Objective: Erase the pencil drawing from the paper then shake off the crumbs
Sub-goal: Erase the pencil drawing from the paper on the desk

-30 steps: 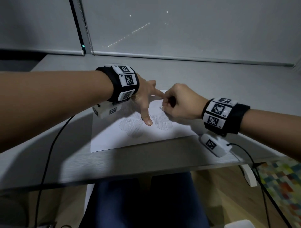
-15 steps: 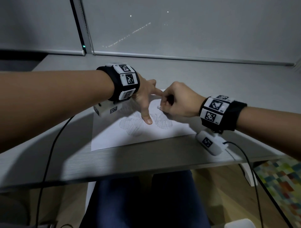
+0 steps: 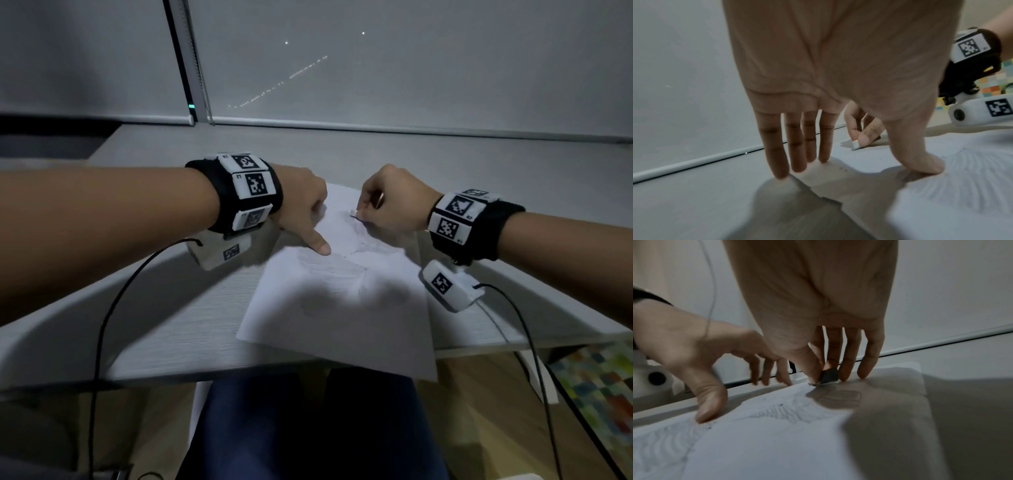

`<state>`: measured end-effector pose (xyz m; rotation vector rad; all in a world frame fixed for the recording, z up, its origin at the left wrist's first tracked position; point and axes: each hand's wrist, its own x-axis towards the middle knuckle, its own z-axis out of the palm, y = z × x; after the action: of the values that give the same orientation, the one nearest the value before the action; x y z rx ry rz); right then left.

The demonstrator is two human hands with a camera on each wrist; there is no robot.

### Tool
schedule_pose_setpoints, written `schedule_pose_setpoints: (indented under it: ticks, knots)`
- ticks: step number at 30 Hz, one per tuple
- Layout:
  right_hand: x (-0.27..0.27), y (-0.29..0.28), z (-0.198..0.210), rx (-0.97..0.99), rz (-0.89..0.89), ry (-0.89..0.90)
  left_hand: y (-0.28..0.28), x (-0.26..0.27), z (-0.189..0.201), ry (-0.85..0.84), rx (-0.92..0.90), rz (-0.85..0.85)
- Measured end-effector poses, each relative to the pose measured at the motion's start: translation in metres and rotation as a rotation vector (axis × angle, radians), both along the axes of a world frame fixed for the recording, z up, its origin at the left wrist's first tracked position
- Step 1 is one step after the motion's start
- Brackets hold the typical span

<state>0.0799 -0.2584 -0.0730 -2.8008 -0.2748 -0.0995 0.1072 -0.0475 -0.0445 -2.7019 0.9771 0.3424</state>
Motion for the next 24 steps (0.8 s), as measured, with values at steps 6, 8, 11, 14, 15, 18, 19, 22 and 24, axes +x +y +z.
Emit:
schedule_pose_setpoints:
  ticks: [6, 8, 11, 14, 15, 18, 19, 22, 24]
  knots:
    - [0.004, 0.014, 0.002, 0.008, 0.048, -0.004, 0.002, 0.006, -0.004, 0.13, -0.158, 0.013]
    - [0.007, 0.017, 0.001, 0.012, 0.04, -0.018, 0.0, 0.009, -0.009, 0.202, -0.131, 0.021]
    - [0.014, 0.018, -0.002, 0.005, -0.01, -0.041, -0.002, 0.014, -0.014, 0.202, -0.135, 0.056]
    - [0.013, 0.025, -0.003, 0.008, 0.018, -0.025, -0.004, 0.014, -0.012, 0.196, -0.109, 0.062]
    - [0.009, 0.028, -0.003, 0.012, 0.056, -0.006, -0.005, 0.013, -0.011, 0.188, -0.098, 0.061]
    - [0.0, 0.035, 0.001, 0.012, 0.137, 0.051, -0.006, 0.011, -0.008, 0.18, -0.082, 0.062]
    - [0.002, 0.035, 0.001, 0.013, 0.135, 0.051, -0.005, 0.011, -0.008, 0.179, -0.082, 0.059]
    - [0.015, 0.03, 0.002, 0.008, 0.058, 0.006, -0.003, 0.012, -0.012, 0.185, -0.076, 0.063]
    - [0.023, 0.027, 0.002, 0.011, 0.01, -0.012, 0.0, 0.013, -0.015, 0.2, -0.066, 0.096]
